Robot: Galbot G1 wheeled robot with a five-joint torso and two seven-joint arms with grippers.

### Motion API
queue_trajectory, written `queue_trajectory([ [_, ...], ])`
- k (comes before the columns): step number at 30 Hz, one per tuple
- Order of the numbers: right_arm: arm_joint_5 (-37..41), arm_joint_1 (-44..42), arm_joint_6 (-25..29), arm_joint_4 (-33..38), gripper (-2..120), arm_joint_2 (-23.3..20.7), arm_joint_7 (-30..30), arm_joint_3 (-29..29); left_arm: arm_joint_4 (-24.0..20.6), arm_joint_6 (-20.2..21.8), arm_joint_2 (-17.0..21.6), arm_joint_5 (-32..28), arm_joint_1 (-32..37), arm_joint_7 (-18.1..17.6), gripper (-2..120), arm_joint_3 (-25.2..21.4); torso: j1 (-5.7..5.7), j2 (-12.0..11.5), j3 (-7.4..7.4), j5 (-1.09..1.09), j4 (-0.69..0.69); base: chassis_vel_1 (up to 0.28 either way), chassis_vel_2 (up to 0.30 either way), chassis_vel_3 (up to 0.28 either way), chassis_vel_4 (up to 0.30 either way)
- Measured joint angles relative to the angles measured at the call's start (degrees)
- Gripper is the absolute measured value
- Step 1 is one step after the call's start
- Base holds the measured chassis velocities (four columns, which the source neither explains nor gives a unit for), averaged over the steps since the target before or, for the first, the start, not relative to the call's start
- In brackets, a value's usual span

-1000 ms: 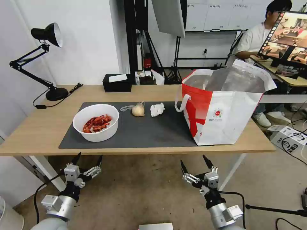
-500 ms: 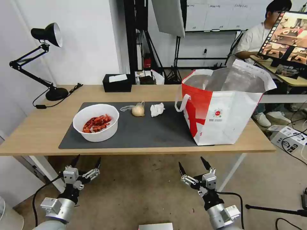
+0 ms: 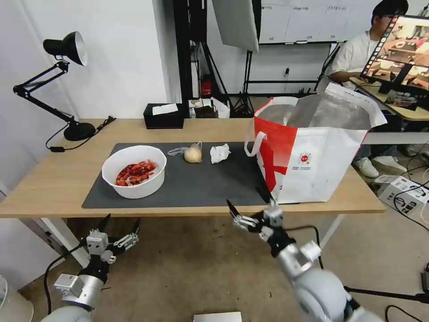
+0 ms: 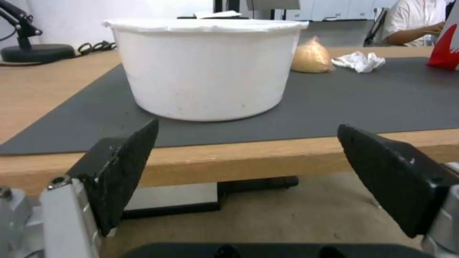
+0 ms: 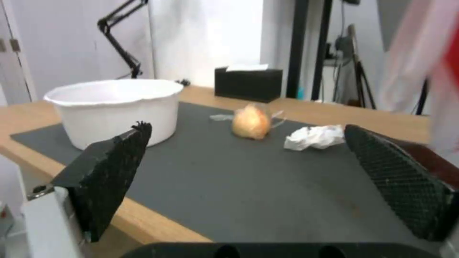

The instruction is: Pick up the trash from the table and place it into the takeout bag.

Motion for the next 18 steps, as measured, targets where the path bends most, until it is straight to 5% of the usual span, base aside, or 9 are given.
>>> queue_trajectory([
  [6,3.72,17.94,-7.69,-5.05,100,1.65,10.52,-13.25,0.03,0.23,-0.11,-0.02,-0.24,0.08,100,0.15,0.00,0.00,0.00,0.00,0.01,0.000,0.000,0.000,0.000],
  [18,10.89,31.74,-17.59,-14.02,100,11.62,29.91,-22.91,-0.46,1.61,-0.31,-0.03,-0.54,0.03,100,0.64,0.00,0.00,0.00,-0.01,0.00,0.000,0.000,0.000,0.000],
])
